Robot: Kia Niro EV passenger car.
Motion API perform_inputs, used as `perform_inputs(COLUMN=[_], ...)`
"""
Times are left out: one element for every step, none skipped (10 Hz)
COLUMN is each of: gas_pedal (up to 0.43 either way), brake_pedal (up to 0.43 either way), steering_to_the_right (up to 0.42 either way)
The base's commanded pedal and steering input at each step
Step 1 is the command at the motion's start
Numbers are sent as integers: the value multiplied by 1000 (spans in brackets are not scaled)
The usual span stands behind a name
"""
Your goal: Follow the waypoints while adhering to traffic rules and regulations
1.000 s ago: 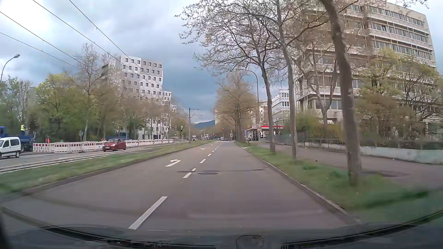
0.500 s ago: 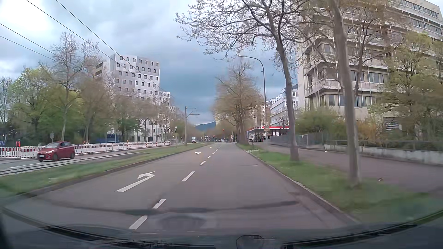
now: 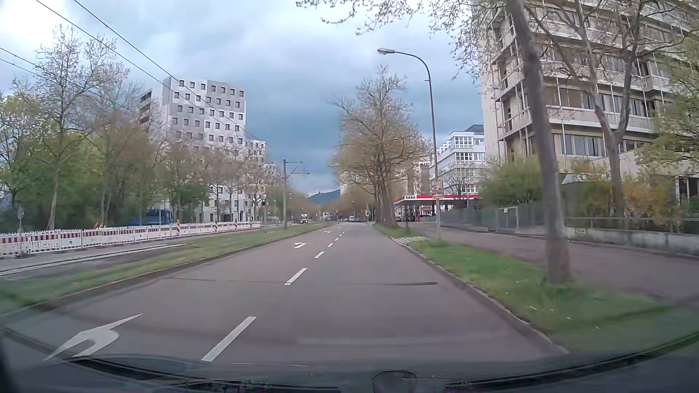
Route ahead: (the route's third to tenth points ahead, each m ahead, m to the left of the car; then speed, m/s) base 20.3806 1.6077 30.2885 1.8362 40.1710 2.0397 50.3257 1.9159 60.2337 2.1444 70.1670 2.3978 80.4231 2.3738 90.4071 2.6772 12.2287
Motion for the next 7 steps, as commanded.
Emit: perform_inputs(gas_pedal=[87, 87, 87, 87, 79, 79, 79], brake_pedal=[0, 0, 0, 0, 0, 0, 0], steering_to_the_right=[0, 1, 1, 1, 1, 1, 1])
